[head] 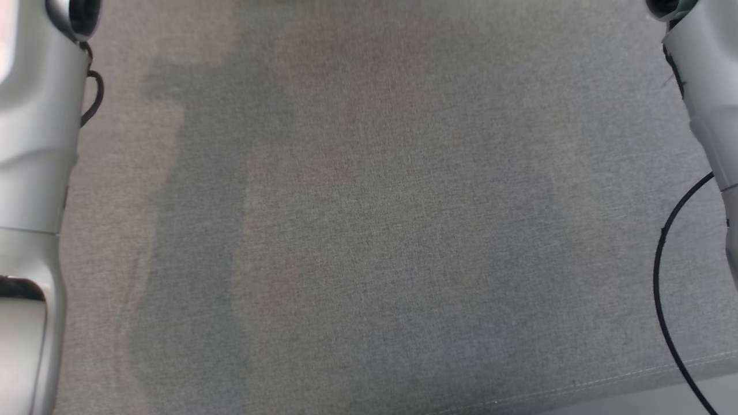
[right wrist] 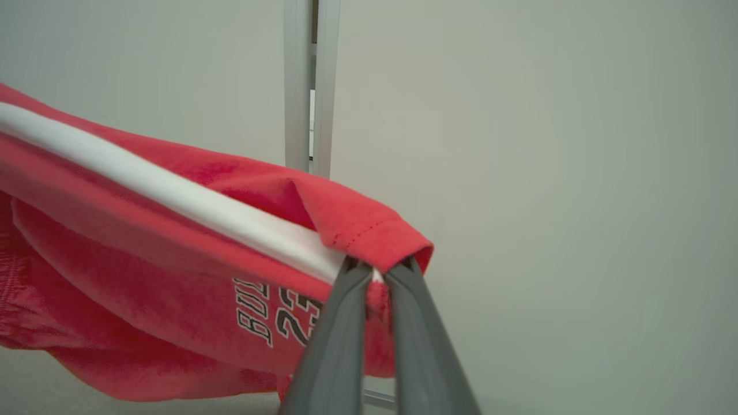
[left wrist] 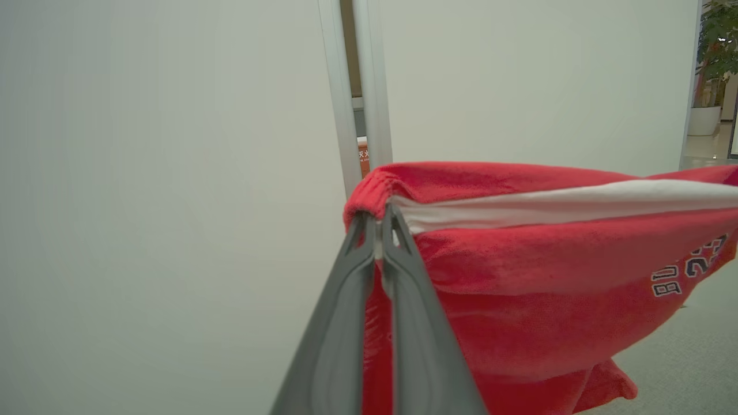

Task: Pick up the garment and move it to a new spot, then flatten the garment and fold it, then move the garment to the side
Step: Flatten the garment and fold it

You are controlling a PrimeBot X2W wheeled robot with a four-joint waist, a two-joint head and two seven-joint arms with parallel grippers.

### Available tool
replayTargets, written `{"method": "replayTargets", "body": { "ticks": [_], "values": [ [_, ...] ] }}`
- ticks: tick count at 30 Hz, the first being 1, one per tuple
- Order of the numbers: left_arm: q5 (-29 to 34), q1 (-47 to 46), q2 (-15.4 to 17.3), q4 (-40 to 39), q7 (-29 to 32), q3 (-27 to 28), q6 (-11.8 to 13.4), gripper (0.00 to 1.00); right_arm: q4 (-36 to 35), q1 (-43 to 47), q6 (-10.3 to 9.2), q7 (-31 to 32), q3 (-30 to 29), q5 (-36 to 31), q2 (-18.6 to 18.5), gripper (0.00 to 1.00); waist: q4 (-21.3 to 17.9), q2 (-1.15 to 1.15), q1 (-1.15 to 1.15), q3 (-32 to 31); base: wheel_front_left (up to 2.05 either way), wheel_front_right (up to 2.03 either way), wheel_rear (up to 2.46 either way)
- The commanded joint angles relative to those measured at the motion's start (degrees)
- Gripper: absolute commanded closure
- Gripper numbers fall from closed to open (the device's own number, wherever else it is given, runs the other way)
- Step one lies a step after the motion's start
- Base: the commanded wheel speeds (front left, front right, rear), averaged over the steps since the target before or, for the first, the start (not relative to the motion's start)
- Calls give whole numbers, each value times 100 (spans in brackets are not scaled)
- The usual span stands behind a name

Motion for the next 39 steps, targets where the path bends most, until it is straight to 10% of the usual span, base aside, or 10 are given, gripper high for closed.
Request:
{"method": "replayTargets", "body": {
  "ticks": [1,16,39],
  "values": [
    [-3,-59,-65,133,-55,45,-9,100,187,-34,-3,-92,-29,-23,69,100,-68,0,0,599,0,0,0],
    [368,2608,59,-842,-88,-291,-9,100,638,1997,-3,-201,996,780,103,100,104,0,0,-80,0,0,0],
    [892,5624,870,-1857,-88,-1588,2,100,-725,3702,-6,1561,3795,3383,-1830,100,278,0,0,-2100,0,0,0]
  ]
}}
